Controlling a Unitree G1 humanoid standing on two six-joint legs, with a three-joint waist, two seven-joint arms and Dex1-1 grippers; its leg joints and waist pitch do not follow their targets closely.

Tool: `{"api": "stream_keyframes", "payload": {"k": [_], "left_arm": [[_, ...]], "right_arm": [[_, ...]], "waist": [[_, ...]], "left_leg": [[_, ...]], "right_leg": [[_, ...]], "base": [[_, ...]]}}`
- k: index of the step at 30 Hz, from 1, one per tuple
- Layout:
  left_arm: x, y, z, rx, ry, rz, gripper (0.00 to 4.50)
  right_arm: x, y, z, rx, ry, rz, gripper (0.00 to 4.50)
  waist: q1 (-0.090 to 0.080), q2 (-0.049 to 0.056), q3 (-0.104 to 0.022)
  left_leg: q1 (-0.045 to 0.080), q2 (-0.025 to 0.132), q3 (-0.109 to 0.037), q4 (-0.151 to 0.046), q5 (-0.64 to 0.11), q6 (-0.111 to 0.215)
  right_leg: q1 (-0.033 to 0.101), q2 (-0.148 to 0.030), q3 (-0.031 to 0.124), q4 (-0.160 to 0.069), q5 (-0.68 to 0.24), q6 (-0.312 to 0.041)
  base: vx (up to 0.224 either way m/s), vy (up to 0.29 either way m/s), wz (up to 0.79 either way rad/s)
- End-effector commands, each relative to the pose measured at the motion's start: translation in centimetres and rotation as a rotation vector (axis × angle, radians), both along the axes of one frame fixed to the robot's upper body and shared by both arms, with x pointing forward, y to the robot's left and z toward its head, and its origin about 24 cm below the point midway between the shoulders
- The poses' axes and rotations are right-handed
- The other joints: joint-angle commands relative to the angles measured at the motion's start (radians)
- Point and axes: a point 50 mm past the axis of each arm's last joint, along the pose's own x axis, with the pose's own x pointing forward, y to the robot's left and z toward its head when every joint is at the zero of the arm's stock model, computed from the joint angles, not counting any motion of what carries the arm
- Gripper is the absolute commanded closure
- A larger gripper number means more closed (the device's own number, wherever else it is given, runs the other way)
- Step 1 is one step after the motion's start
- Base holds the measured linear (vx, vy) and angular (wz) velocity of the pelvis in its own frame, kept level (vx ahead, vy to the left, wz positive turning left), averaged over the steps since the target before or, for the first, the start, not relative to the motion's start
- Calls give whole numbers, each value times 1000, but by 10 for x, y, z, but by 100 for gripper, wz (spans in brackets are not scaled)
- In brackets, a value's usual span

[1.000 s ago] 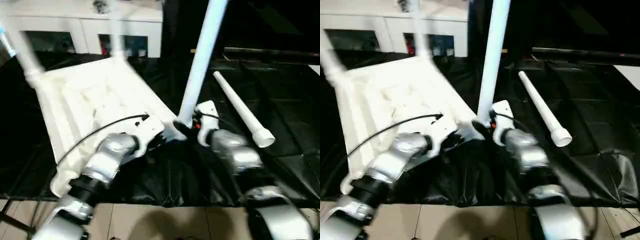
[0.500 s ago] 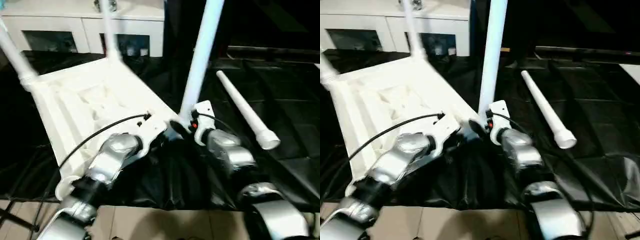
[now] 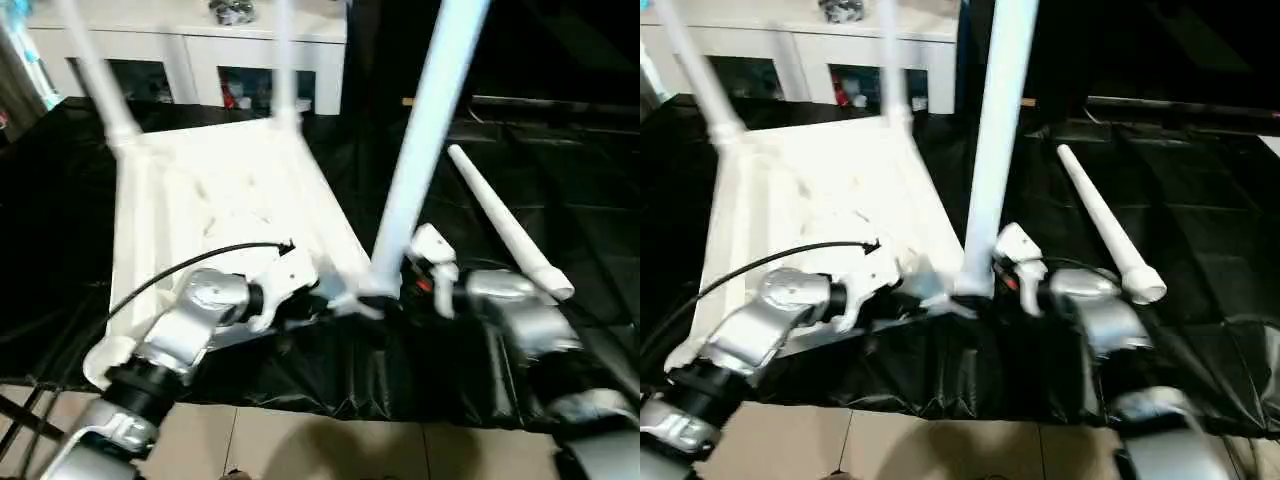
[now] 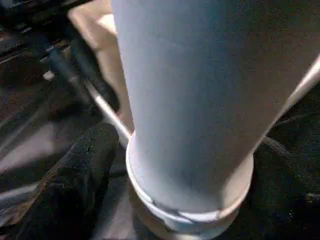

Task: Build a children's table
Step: Rotate leg to tighten

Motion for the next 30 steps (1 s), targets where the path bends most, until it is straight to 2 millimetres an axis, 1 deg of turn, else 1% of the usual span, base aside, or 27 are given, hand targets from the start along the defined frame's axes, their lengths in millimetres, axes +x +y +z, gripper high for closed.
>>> {"api": "stream_keyframes", "payload": {"k": [1, 2, 3, 4, 5, 6, 7, 8, 11, 12, 13, 14, 15, 16, 18, 20, 21, 22, 23, 24, 25, 26, 28, 30], "left_arm": [[-4, -7, 9, -22, -29, -83, 450], [-4, -7, 9, -21, -28, -84, 450], [-4, -5, 9, -17, -23, -91, 450], [-5, -3, 9, -13, -17, -99, 450], [-6, -2, 8, -10, -10, -104, 450], [-6, -1, 8, -8, -3, -110, 450], [-7, 0, 8, -6, 6, -115, 450], [-7, 1, 7, -5, 9, -113, 450], [-7, 2, 6, -3, 18, -116, 450], [-8, 2, 6, -4, 21, -117, 450], [-8, 2, 6, -4, 22, -116, 450], [-7, 2, 6, -2, 19, -106, 450], [-6, 3, 6, -1, 17, -102, 450], [-6, 3, 6, -1, 15, -98, 450], [-2, 1, 7, -22, 5, -49, 450], [2, -2, 8, -35, -13, 9, 450], [5, -4, 9, -38, -26, 42, 450], [8, -6, 10, -44, -37, 74, 450], [13, -12, 11, -52, -56, 134, 450], [13, -12, 11, -52, -56, 134, 450], [16, -15, 12, -51, -67, 167, 450], [19, -19, 13, -49, -82, 194, 450], [26, -30, 17, -69, -108, 277, 450], [28, -35, 19, -81, -115, 309, 450]], "right_arm": [[-6, 7, 4, 14, 8, 91, 63], [-6, 7, 4, 13, 9, 94, 63], [-7, 8, 4, 12, 11, 105, 79], [-8, 8, 3, 6, 11, 108, 79], [-8, 9, 3, 0, 8, 108, 79], [-8, 9, 2, -6, 5, 108, 93], [-8, 9, 2, -12, 3, 107, 107], [-9, 10, 0, -13, 3, 103, 113], [-12, 11, -1, -7, 14, 109, 137], [-13, 12, -1, -4, 18, 111, 149], [-14, 13, -2, -2, 21, 112, 162], [-15, 14, -4, 1, 27, 113, 162], [-16, 15, -5, 2, 30, 114, 164], [-16, 16, -6, 4, 32, 113, 170], [-14, 20, -9, 19, 24, 58, 173], [-10, 24, -12, 31, 9, -25, 175], [-6, 27, -14, 34, 1, -83, 175], [-2, 30, -17, 35, -3, -149, 175], [4, 37, -22, 41, 3, -265, 175], [4, 37, -22, 41, 3, -265, 175], [7, 41, -24, 53, 11, -319, 175], [9, 46, -25, 66, 17, -365, 175], [18, 59, -28, 76, 20, -496, 176], [21, 64, -29, 78, 23, -551, 176]], "waist": [[1, -4, -76], [0, -4, -76], [0, -4, -75], [0, 2, -75], [-1, 2, -75], [-2, 1, -74], [0, 8, -75], [-2, 4, -75], [1, 4, -75], [1, 5, -75], [-1, 3, -75], [-1, 1, -74], [0, 3, -74], [0, 1, -75], [-1, 0, -75], [-8, 0, -70], [-9, -1, -70], [-12, 3, -68], [-20, 2, -68], [-26, 2, -67], [-32, -1, -69], [-37, 0, -67], [-43, 3, -67], [-47, 3, -71]], "left_leg": [[7, 22, -3, -66, -229, 51], [8, 22, -3, -66, -230, 50], [9, 22, -2, -66, -234, 50], [10, 23, -4, -68, -240, 46], [11, 22, -3, -67, -245, 42], [10, 22, -3, -68, -247, 41], [12, 22, -4, -68, -249, 38], [11, 22, -4, -68, -254, 34], [12, 21, -3, -68, -250, 33], [12, 21, -4, -68, -251, 32], [11, 21, -4, -69, -253, 32], [11, 21, -4, -69, -256, 31], [11, 21, -4, -68, -258, 31], [11, 21, -4, -68, -255, 30], [11, 21, -4, -69, -253, 31], [14, 19, -5, -70, -282, 17], [13, 18, -6, -70, -285, 15], [14, 17, -7, -70, -291, 8], [12, 15, -8, -70, -300, 1], [11, 13, -10, -71, -308, -2], [9, 11, -14, -70, -316, -6], [9, 11, -15, -70, -323, -3], [8, 8, -16, -68, -326, -3], [9, 7, -15, -65, -318, -3]], "right_leg": [[56, -70, 45, -84, -341, -175], [56, -70, 44, -84, -338, -176], [55, -69, 44, -84, -339, -178], [54, -70, 44, -84, -344, -178], [54, -70, 45, -85, -345, -178], [55, -69, 44, -86, -346, -178], [54, -70, 44, -86, -346, -179], [55, -69, 45, -86, -341, -179], [56, -68, 45, -85, -330, -182], [56, -68, 45, -84, -328, -183], [57, -67, 44, -84, -330, -183], [57, -68, 45, -85, -339, -181], [56, -69, 45, -86, -348, -179], [56, -70, 45, -86, -353, -176], [56, -70, 45, -87, -356, -173], [51, -69, 43, -93, -413, -159], [53, -70, 42, -95, -428, -152], [49, -71, 41, -98, -464, -139], [50, -72, 39, -101, -491, -127], [51, -71, 36, -103, -510, -121], [54, -72, 31, -106, -542, -102], [51, -73, 30, -111, -560, -92], [49, -73, 27, -114, -582, -83], [47, -74, 26, -115, -570, -88]], "base": [[0, 0, 0], [0, 0, 0], [0, 0, 0], [0, 0, 0], [0, 0, 0], [0, 0, 0], [0, 0, 0], [0, 0, 0], [0, 0, 0], [0, 0, 0], [0, 0, 0], [0, 0, 0], [0, 0, 0], [0, 0, 0], [0, 0, 0], [0, 0, 0], [0, 0, 0], [0, 0, 0], [0, 0, 0], [0, 0, 0], [0, 0, 0], [0, 0, 0], [0, 0, 0], [0, 0, 0]]}}
